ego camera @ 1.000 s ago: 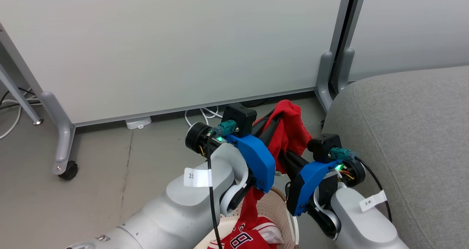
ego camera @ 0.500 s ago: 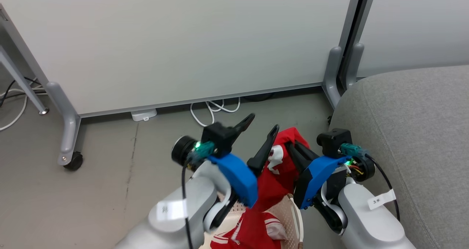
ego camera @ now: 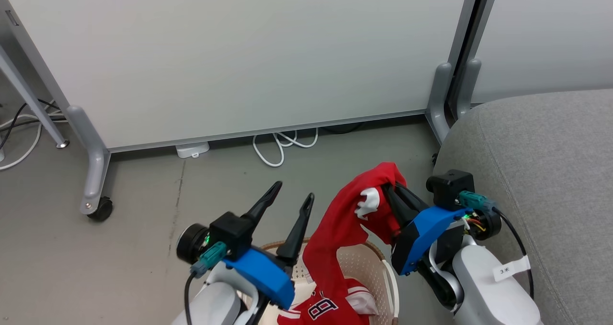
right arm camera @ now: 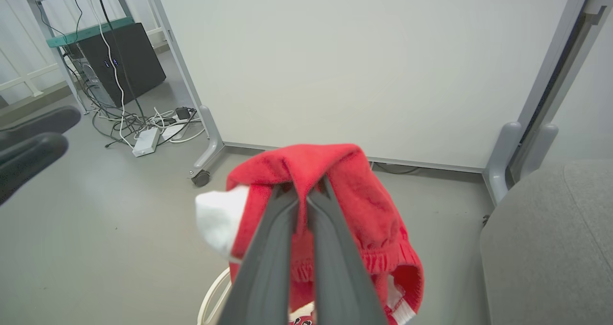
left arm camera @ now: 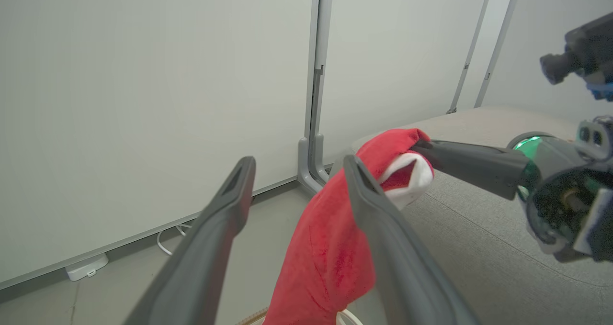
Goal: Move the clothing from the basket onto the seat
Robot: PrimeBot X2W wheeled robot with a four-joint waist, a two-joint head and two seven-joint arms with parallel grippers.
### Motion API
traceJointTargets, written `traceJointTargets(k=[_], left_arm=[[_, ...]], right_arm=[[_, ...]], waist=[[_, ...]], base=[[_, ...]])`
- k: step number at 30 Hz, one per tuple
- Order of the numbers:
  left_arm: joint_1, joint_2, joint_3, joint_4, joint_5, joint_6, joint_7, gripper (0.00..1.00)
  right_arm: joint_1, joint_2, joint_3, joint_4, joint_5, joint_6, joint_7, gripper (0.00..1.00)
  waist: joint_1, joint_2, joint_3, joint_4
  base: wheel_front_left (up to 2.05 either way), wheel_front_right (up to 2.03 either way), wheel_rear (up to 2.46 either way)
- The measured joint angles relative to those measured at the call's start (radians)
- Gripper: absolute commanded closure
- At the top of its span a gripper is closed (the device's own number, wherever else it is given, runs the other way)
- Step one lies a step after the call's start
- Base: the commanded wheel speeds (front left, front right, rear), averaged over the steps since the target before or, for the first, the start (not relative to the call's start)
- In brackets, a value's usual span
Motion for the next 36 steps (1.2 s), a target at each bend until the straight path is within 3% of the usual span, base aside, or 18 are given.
traceJointTargets(k=[7, 14, 28, 36], left_arm=[[0.1, -0.007, 0.126, -0.031, 0.075, -0.021, 0.0, 0.0], [0.157, -0.028, 0.189, -0.04, 0.129, -0.036, 0.0, 0.0], [0.163, -0.048, 0.199, -0.028, 0.148, -0.043, 0.0, 0.0], [0.163, -0.047, 0.194, -0.028, 0.137, -0.044, 0.0, 0.0]], right_arm=[[0.032, 0.0, -0.023, -0.048, -0.01, 0.0, 0.02, 1.0], [0.051, 0.0, -0.038, -0.079, -0.018, 0.0, 0.034, 1.0], [0.069, 0.0, -0.044, -0.107, -0.019, 0.0, 0.051, 1.0], [0.069, 0.0, -0.05, -0.117, -0.02, 0.0, 0.055, 1.0]], waist=[[0.0, 0.0, 0.0, 0.0], [0.0, 0.0, 0.003, 0.001], [0.0, 0.0, 0.004, -0.008], [0.0, 0.0, 0.009, -0.049]], base=[[0.0, 0.0, 0.0], [0.0, 0.0, 0.0], [0.0, 0.0, 0.0], [0.0, 0.0, 0.0]])
